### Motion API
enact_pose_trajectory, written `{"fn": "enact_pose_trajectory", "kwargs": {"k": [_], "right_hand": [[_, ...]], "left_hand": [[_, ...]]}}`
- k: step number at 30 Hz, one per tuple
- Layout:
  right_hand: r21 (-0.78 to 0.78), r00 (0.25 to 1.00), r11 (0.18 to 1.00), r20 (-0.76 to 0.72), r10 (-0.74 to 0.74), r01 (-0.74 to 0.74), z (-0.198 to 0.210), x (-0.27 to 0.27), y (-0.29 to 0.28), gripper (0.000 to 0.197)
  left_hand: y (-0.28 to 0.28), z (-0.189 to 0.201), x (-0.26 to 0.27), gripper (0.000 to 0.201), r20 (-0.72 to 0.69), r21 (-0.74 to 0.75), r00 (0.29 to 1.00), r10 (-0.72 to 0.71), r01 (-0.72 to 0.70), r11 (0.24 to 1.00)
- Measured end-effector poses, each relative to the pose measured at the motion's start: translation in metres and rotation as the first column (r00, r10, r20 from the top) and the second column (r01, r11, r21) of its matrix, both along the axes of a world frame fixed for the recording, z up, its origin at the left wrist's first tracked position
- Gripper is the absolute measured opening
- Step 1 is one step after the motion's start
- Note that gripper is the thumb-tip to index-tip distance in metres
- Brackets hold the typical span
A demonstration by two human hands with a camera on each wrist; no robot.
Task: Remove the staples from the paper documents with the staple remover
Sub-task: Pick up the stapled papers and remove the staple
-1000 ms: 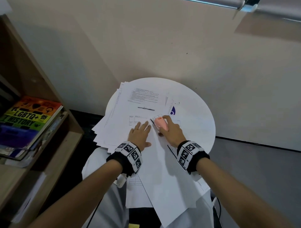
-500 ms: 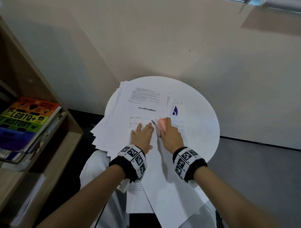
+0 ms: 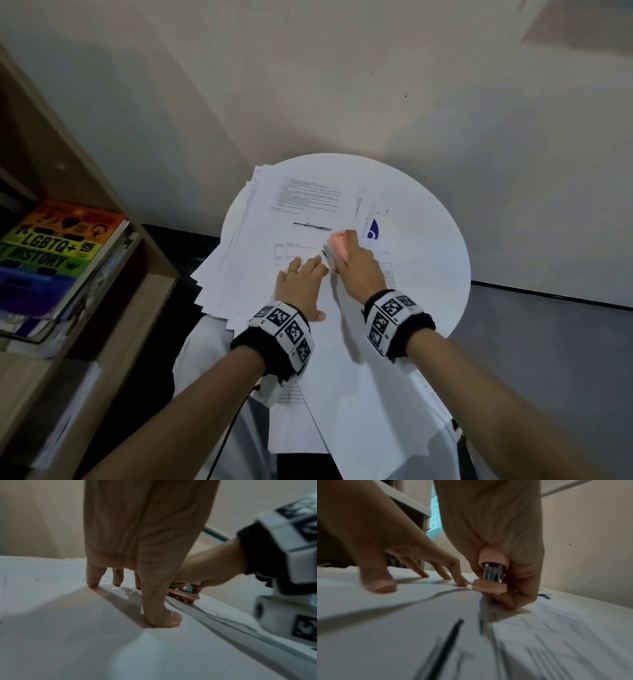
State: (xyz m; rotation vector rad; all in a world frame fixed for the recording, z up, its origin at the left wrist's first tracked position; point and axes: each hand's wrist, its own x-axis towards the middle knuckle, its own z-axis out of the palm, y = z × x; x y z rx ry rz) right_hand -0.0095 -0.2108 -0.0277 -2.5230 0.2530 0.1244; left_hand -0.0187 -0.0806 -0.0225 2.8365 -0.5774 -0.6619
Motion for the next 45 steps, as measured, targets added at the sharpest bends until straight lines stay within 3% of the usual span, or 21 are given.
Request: {"fn": "enact_pose_trajectory", "kwargs": {"k": [6, 20, 26, 31, 35, 38, 42, 45], "right_hand": [[0.021, 0.999, 0.999, -0.007, 0.039, -0.039, -0.003, -0.026, -0.011, 0.042], [-0.07, 1.0, 0.997, 0.007, 0.028, -0.028, -0.002, -0.017, 0.003, 0.049], [0.051, 0.991, 0.99, -0.041, -0.127, 0.129, 0.005, -0.008, 0.008, 0.041], [-0.051, 0.996, 0.995, 0.035, -0.083, 0.085, 0.0, 0.0, 0.022, 0.047], [0.134, 0.979, 0.971, 0.021, -0.201, 0.196, 0.009, -0.002, 0.0, 0.045], [0.132, 0.971, 0.962, 0.007, -0.241, 0.238, 0.005, -0.02, -0.029, 0.04], [0.12, 0.96, 0.953, -0.048, -0.275, 0.279, 0.001, -0.048, -0.055, 0.04], [0.079, 0.967, 0.965, -0.066, -0.246, 0.25, 0.003, -0.054, -0.062, 0.041]], "left_hand": [[-0.001, 0.003, -0.001, 0.086, -0.005, 0.029, 1.0, -0.012, 0.012, 0.999], [-0.002, 0.002, -0.002, 0.085, -0.021, 0.015, 1.0, -0.013, 0.013, 1.0], [-0.003, 0.001, -0.002, 0.086, -0.021, 0.009, 1.0, -0.006, 0.006, 1.0], [-0.001, 0.002, -0.002, 0.089, -0.022, 0.012, 1.0, -0.02, 0.02, 1.0], [0.0, 0.001, 0.002, 0.088, -0.032, 0.032, 0.999, -0.024, 0.025, 0.999], [-0.004, 0.001, 0.004, 0.081, -0.036, 0.045, 0.999, 0.023, -0.022, 0.999], [-0.03, -0.002, -0.001, 0.08, 0.095, 0.121, 0.993, 0.062, -0.074, 0.99], [-0.052, -0.008, -0.009, 0.079, 0.109, 0.049, 0.993, -0.042, 0.036, 0.998]]}}
